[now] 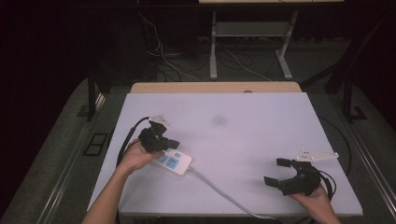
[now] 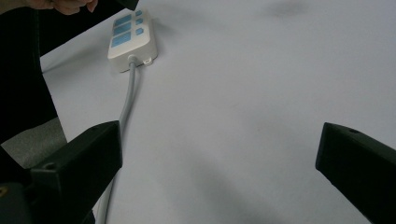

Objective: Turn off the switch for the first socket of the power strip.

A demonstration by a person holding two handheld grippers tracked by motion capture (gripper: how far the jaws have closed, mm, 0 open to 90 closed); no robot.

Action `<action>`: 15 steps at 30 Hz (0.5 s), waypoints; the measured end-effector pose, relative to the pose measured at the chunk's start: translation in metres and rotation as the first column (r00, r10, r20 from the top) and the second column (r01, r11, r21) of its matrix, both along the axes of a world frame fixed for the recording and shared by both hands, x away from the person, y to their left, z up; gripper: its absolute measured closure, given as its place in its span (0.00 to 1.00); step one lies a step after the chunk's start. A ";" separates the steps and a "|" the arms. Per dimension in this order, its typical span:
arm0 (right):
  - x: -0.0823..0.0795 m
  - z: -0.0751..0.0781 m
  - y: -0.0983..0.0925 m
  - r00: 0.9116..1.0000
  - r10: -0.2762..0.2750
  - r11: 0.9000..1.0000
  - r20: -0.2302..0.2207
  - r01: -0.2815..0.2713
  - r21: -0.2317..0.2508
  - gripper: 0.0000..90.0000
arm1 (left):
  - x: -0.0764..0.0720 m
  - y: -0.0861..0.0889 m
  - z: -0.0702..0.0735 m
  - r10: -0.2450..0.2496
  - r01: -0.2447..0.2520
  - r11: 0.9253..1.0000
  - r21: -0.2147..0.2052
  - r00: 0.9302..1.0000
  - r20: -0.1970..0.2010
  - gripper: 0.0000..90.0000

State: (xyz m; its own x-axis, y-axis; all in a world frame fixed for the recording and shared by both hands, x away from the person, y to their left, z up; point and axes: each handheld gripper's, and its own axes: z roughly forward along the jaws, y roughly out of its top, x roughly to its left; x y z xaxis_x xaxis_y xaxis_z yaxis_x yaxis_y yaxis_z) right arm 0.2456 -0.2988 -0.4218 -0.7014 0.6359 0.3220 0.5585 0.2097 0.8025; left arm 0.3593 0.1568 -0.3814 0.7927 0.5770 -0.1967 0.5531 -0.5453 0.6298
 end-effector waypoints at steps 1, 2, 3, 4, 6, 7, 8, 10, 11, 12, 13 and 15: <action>0.000 0.000 0.000 1.000 0.000 1.000 0.000 0.000 0.000 0.00 | 0.000 0.001 0.002 0.005 -0.005 1.000 -0.002 1.000 0.006 0.99; 0.000 0.000 0.000 1.000 0.000 1.000 0.001 0.000 0.000 0.00 | 0.000 0.001 0.003 0.011 -0.011 1.000 -0.003 1.000 0.010 0.99; 0.000 0.000 0.000 1.000 0.001 1.000 0.001 -0.001 0.000 0.00 | 0.000 0.002 0.005 0.013 -0.013 1.000 -0.003 1.000 0.016 0.99; 0.000 0.000 0.000 1.000 0.001 1.000 0.001 -0.001 0.000 0.00 | -0.001 0.003 0.007 0.015 -0.015 1.000 -0.003 1.000 0.019 0.99; 0.000 0.000 0.000 1.000 0.000 1.000 0.001 0.000 0.001 0.00 | -0.001 0.004 0.010 0.025 -0.024 1.000 -0.008 0.999 0.028 0.99; 0.000 0.000 0.000 1.000 0.000 1.000 0.000 0.000 0.001 0.00 | -0.001 0.005 0.012 0.025 -0.024 1.000 -0.010 0.999 0.035 0.99; -0.001 0.000 0.000 1.000 0.001 1.000 0.001 -0.001 0.000 0.00 | -0.002 0.006 0.013 0.032 -0.031 0.999 -0.013 0.999 0.036 0.99; -0.001 0.001 0.000 1.000 0.001 1.000 0.001 -0.001 0.000 0.00 | -0.004 0.007 0.015 0.040 -0.040 0.999 -0.020 0.998 0.042 0.99; -0.001 0.001 0.000 1.000 0.001 1.000 0.000 -0.001 0.000 0.00 | -0.004 0.008 0.016 0.041 -0.040 0.999 -0.020 0.998 0.047 0.99; -0.001 0.001 0.000 1.000 0.001 1.000 0.000 -0.001 0.000 0.00 | -0.005 0.010 0.017 0.043 -0.042 0.999 -0.020 0.998 0.049 0.99; -0.001 0.000 0.000 1.000 0.002 1.000 0.000 -0.002 0.000 0.00 | -0.006 0.011 0.018 0.051 -0.050 0.998 -0.026 0.998 0.048 0.99; -0.001 0.000 0.000 1.000 0.003 1.000 0.000 -0.003 0.001 0.00 | -0.008 0.013 0.020 0.060 -0.058 0.998 -0.037 0.997 0.053 0.99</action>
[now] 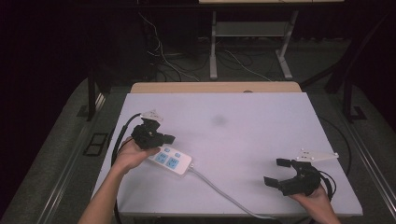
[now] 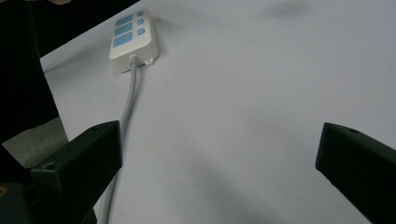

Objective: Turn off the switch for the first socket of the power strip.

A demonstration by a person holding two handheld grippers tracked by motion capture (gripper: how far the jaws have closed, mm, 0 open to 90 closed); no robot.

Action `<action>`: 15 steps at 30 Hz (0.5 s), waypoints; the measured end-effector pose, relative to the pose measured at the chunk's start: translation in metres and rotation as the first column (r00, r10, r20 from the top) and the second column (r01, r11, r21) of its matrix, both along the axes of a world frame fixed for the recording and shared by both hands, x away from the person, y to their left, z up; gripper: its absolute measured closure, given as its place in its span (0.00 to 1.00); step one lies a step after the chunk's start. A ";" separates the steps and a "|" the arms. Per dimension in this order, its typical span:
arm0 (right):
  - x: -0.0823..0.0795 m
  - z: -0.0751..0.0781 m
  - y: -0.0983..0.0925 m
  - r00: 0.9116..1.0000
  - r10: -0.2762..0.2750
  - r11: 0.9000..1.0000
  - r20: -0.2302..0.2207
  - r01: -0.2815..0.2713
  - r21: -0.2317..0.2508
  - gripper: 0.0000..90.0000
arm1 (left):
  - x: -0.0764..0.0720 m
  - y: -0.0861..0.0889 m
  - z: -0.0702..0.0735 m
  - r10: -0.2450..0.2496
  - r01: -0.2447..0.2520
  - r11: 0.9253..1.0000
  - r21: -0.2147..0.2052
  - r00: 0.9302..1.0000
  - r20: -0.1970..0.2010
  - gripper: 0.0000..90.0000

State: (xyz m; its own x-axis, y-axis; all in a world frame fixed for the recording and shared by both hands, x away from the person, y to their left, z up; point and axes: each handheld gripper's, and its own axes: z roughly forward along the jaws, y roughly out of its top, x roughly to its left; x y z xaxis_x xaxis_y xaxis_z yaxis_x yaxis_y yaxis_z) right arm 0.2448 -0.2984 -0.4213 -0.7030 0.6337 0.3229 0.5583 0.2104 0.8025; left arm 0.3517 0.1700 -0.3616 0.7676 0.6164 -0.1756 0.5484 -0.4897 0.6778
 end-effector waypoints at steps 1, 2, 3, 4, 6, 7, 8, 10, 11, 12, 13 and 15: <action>0.000 0.000 0.000 1.000 0.000 1.000 0.000 0.000 0.001 0.00 | -0.001 0.001 0.001 0.005 -0.005 1.000 -0.005 1.000 0.004 0.97; 0.000 0.000 0.000 1.000 0.000 1.000 0.001 0.000 0.001 0.00 | -0.003 0.002 0.003 0.011 -0.011 1.000 -0.012 1.000 0.006 0.96; 0.000 0.000 0.000 1.000 0.001 1.000 0.002 -0.001 0.002 0.00 | -0.004 0.003 0.003 0.012 -0.012 1.000 -0.014 1.000 0.009 0.95; 0.000 0.000 0.000 1.000 0.000 1.000 0.002 0.000 0.004 0.00 | -0.005 0.005 0.004 0.017 -0.017 1.000 -0.018 1.000 0.011 0.94; 0.000 0.001 0.000 1.000 0.002 1.000 0.002 -0.002 0.004 0.00 | -0.008 0.007 0.006 0.031 -0.031 0.999 -0.028 0.999 0.017 0.90; 0.000 0.001 0.000 1.000 0.002 1.000 0.001 -0.002 0.004 0.00 | -0.010 0.008 0.007 0.038 -0.037 0.999 -0.036 0.999 0.019 0.87; 0.000 0.001 0.000 1.000 0.004 1.000 0.003 -0.004 0.005 0.00 | -0.011 0.010 0.008 0.049 -0.048 0.998 -0.042 0.999 0.024 0.83; -0.001 0.001 0.001 1.000 0.007 1.000 0.006 -0.007 0.006 0.00 | -0.014 0.013 0.009 0.067 -0.065 0.996 -0.057 0.997 0.027 0.78; -0.001 0.001 0.001 1.000 0.007 1.000 0.006 -0.007 0.007 0.00 | -0.016 0.015 0.009 0.076 -0.075 0.995 -0.066 0.997 0.026 0.74; -0.001 0.001 0.001 1.000 0.008 1.000 0.006 -0.008 0.007 0.00 | -0.016 0.017 0.010 0.084 -0.082 0.994 -0.072 0.996 0.024 0.69; -0.001 0.002 0.001 1.000 0.007 1.000 0.005 -0.007 0.007 0.00 | -0.018 0.018 0.010 0.098 -0.095 0.992 -0.084 0.995 0.022 0.62; -0.001 0.002 0.001 1.000 0.008 1.000 0.006 -0.008 0.007 0.00 | -0.020 0.022 0.010 0.119 -0.117 0.987 -0.112 0.993 0.016 0.50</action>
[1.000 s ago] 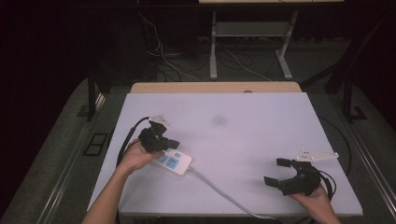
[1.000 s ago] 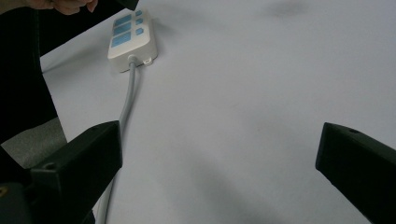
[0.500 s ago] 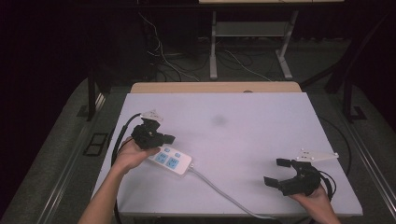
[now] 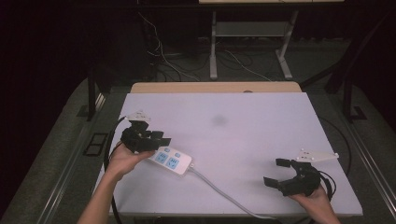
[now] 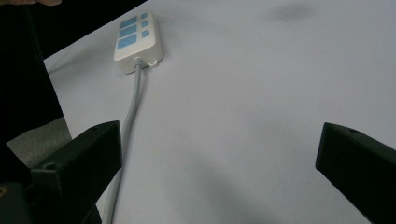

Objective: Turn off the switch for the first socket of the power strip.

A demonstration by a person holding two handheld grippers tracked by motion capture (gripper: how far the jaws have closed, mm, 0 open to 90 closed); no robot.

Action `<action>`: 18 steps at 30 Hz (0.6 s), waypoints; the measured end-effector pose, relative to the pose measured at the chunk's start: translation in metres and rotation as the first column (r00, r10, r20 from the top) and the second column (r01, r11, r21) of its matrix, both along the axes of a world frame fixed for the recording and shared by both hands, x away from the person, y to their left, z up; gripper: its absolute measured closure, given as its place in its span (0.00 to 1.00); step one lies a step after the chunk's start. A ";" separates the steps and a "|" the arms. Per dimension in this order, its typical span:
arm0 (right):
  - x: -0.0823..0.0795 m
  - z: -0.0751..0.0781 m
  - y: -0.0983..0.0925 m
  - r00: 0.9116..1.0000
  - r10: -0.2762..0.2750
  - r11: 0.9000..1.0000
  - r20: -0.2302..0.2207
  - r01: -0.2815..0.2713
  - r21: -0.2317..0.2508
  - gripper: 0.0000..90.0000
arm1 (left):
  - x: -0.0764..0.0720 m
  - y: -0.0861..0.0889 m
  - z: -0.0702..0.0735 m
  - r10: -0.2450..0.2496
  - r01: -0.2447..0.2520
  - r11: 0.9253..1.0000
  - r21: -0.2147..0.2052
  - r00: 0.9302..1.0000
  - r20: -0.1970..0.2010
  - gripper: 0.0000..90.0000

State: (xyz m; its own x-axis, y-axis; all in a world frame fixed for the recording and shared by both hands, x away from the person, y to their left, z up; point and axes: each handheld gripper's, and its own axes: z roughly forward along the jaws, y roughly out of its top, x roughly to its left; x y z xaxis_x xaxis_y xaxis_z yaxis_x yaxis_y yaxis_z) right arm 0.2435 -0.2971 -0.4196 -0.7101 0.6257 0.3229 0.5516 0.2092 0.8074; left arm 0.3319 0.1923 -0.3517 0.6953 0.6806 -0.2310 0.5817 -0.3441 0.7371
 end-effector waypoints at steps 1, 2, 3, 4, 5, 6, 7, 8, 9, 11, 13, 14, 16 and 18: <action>0.000 0.000 0.000 1.000 0.000 1.000 0.001 0.000 0.000 0.00 | -0.001 0.002 0.000 0.003 -0.003 1.000 -0.018 1.000 -0.001 0.45; 0.000 0.000 0.000 1.000 0.000 1.000 0.001 0.000 0.000 0.00 | -0.003 0.004 0.001 0.003 -0.003 1.000 -0.031 1.000 0.001 0.38; 0.000 0.000 0.000 1.000 -0.001 1.000 0.001 0.001 0.001 0.00 | -0.004 0.006 0.001 0.005 -0.005 0.999 -0.041 1.000 0.002 0.33; 0.000 0.000 0.000 1.000 -0.001 1.000 0.001 0.001 0.003 0.00 | -0.006 0.007 0.001 0.011 -0.011 0.998 -0.054 1.000 0.001 0.28; 0.000 0.000 0.000 1.000 -0.001 1.000 0.003 0.001 0.003 0.00 | -0.007 0.009 0.001 0.015 -0.015 0.998 -0.057 1.000 0.003 0.23; 0.000 0.000 0.000 1.000 0.000 1.000 0.003 0.000 0.003 0.00 | -0.009 0.010 0.001 0.022 -0.022 0.998 -0.063 1.000 0.004 0.19; 0.000 0.000 0.001 1.000 0.001 1.000 0.004 -0.001 0.003 0.00 | -0.011 0.011 0.001 0.030 -0.029 0.997 -0.066 1.000 0.008 0.15; 0.000 0.000 0.001 1.000 0.002 1.000 0.004 -0.002 0.003 0.00 | -0.013 0.011 0.001 0.040 -0.039 0.997 -0.072 0.999 0.011 0.12; 0.000 0.001 0.001 1.000 0.003 1.000 0.004 -0.003 0.004 0.00 | -0.015 0.011 0.001 0.050 -0.049 0.996 -0.072 0.999 0.012 0.08; 0.000 0.000 0.001 1.000 0.004 1.000 0.004 -0.004 0.003 0.00 | -0.018 0.011 0.001 0.064 -0.063 0.996 -0.061 0.998 0.017 0.00; -0.001 0.001 0.002 1.000 0.004 1.000 0.004 -0.004 0.002 0.00 | -0.022 0.012 0.000 0.076 -0.074 0.995 -0.061 0.997 0.028 0.00; -0.001 0.001 0.002 1.000 0.004 1.000 0.004 -0.004 0.002 0.00 | -0.023 0.012 0.000 0.078 -0.076 0.995 -0.066 0.997 0.031 0.00; -0.001 0.000 0.002 1.000 0.004 1.000 0.004 -0.004 0.002 0.00 | -0.026 0.012 -0.001 0.082 -0.078 0.993 -0.083 0.996 0.040 0.00; 0.000 0.000 0.002 1.000 0.004 1.000 0.003 -0.004 0.002 0.00 | -0.028 0.012 -0.002 0.082 -0.077 0.993 -0.090 0.995 0.051 0.00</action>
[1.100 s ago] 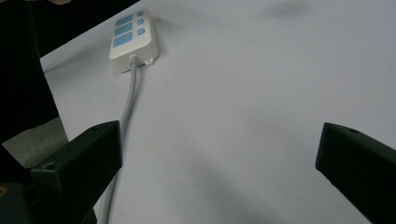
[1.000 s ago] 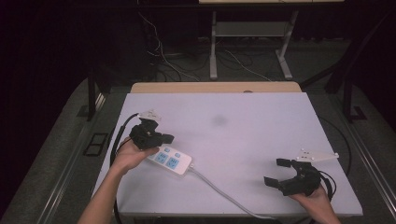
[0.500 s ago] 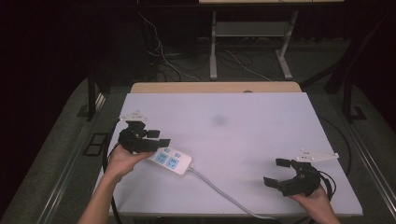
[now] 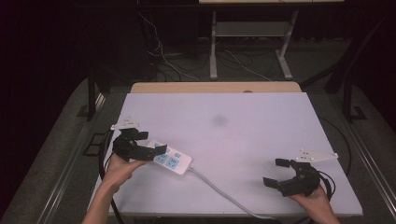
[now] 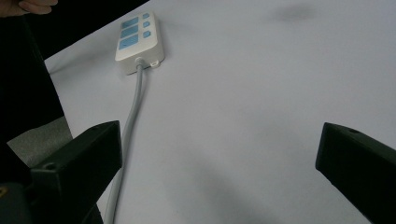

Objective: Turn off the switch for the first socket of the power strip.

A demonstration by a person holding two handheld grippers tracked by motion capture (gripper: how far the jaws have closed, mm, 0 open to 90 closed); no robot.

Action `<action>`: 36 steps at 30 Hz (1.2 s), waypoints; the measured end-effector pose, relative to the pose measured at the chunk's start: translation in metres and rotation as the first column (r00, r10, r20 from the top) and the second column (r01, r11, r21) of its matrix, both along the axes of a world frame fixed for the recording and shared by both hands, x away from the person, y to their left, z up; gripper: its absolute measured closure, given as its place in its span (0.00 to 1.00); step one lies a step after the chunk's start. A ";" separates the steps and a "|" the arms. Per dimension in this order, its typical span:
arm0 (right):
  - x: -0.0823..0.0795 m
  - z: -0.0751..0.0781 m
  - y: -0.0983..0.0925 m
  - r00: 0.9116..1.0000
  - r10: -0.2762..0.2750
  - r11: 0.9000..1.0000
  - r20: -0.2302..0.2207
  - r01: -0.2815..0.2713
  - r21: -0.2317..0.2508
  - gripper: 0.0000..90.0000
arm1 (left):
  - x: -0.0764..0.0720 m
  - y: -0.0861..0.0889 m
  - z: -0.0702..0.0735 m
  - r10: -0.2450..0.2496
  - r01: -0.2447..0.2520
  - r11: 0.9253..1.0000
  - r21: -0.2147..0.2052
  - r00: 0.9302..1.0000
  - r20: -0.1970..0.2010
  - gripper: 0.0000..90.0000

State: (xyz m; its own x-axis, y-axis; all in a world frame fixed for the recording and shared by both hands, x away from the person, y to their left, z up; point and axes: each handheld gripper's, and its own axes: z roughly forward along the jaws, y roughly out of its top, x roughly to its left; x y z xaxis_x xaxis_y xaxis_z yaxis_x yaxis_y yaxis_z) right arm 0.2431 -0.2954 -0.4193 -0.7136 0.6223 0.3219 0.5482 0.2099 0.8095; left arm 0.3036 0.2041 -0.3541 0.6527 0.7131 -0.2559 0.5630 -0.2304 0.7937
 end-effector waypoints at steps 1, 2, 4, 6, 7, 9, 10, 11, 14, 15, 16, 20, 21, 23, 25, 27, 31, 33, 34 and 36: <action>0.000 0.000 0.000 1.000 0.000 1.000 -0.001 0.000 0.000 0.00 | -0.002 0.000 -0.001 0.003 -0.003 1.000 -0.005 1.000 0.003 0.00; 0.000 0.000 0.000 1.000 0.000 1.000 0.000 0.000 -0.001 0.00 | -0.003 0.000 -0.002 0.002 -0.002 1.000 -0.007 1.000 0.009 0.00; 0.000 0.000 0.000 1.000 0.000 1.000 0.000 0.000 -0.001 0.00 | -0.006 -0.001 -0.004 0.007 -0.007 1.000 -0.012 1.000 0.018 0.00; 0.000 0.000 0.000 1.000 0.000 1.000 0.000 0.000 -0.001 0.00 | -0.010 -0.001 -0.006 0.006 -0.006 1.000 -0.014 1.000 0.028 0.00; 0.000 0.000 0.000 1.000 0.000 1.000 0.000 0.000 -0.002 0.00 | -0.012 -0.002 -0.008 0.007 -0.007 1.000 -0.015 1.000 0.031 0.00; 0.000 0.000 0.000 1.000 0.001 1.000 0.000 -0.001 -0.003 0.00 | -0.016 -0.002 -0.011 0.008 -0.008 1.000 -0.016 0.999 0.036 0.00; 0.000 0.000 0.000 1.000 0.000 1.000 -0.001 0.000 -0.003 0.00 | -0.017 -0.003 -0.012 0.009 -0.009 1.000 -0.015 0.999 0.038 0.00; 0.000 0.000 0.000 1.000 0.000 1.000 -0.002 0.000 -0.004 0.00 | -0.019 -0.003 -0.013 0.007 -0.007 1.000 -0.014 0.999 0.040 0.00; 0.000 0.000 0.001 1.000 0.002 1.000 0.000 -0.002 -0.006 0.00 | -0.024 -0.004 -0.017 0.006 -0.005 1.000 -0.021 0.999 0.047 0.00; 0.000 0.000 0.001 1.000 0.003 1.000 -0.001 -0.003 -0.006 0.00 | -0.026 -0.005 -0.019 0.004 -0.003 1.000 -0.022 0.999 0.048 0.00; 0.000 0.000 0.001 1.000 0.003 1.000 -0.001 -0.003 -0.007 0.00 | -0.027 -0.005 -0.021 0.003 -0.002 1.000 -0.024 0.999 0.049 0.00; 0.000 -0.001 0.001 1.000 0.004 1.000 0.000 -0.004 -0.008 0.00 | -0.032 -0.005 -0.027 0.002 -0.001 1.000 -0.030 0.999 0.047 0.00; 0.000 -0.001 0.001 1.000 0.004 1.000 0.000 -0.004 -0.009 0.00 | -0.033 -0.005 -0.028 0.001 0.000 1.000 -0.030 0.999 0.046 0.00; 0.000 -0.001 0.002 1.000 0.006 1.000 0.000 -0.006 -0.010 0.00 | -0.035 -0.005 -0.032 0.002 0.000 1.000 -0.030 0.999 0.046 0.00; 0.000 -0.001 0.002 1.000 0.007 1.000 0.000 -0.007 -0.011 0.00 | -0.039 -0.005 -0.036 0.001 0.000 1.000 -0.030 0.999 0.045 0.00; 0.000 -0.001 0.002 1.000 0.008 1.000 0.000 -0.008 -0.013 0.00 | -0.041 -0.006 -0.039 -0.003 0.005 1.000 -0.029 0.999 0.046 0.00; 0.000 -0.001 0.002 1.000 0.009 1.000 -0.002 -0.009 -0.016 0.00 | -0.048 -0.007 -0.048 -0.003 0.004 1.000 -0.030 0.999 0.046 0.00; 0.000 -0.001 0.002 1.000 0.010 1.000 -0.002 -0.010 -0.017 0.00 | -0.051 -0.008 -0.052 -0.006 0.007 0.999 -0.033 0.999 0.048 0.00; 0.000 -0.001 0.002 1.000 0.011 1.000 -0.003 -0.011 -0.017 0.00 | -0.053 -0.008 -0.054 -0.008 0.010 0.999 -0.035 0.999 0.048 0.00; 0.000 -0.001 0.002 1.000 0.011 1.000 -0.003 -0.011 -0.018 0.00 | -0.056 -0.009 -0.058 -0.010 0.012 0.999 -0.037 0.999 0.047 0.00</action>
State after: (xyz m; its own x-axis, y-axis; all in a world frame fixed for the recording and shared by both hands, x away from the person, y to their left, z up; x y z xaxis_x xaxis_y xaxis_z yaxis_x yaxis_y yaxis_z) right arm 0.2428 -0.2930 -0.4208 -0.7191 0.6203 0.3132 0.5485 0.2300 0.8039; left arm 0.2472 0.1951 -0.4120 0.6721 0.6966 -0.2511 0.5226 -0.2060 0.8274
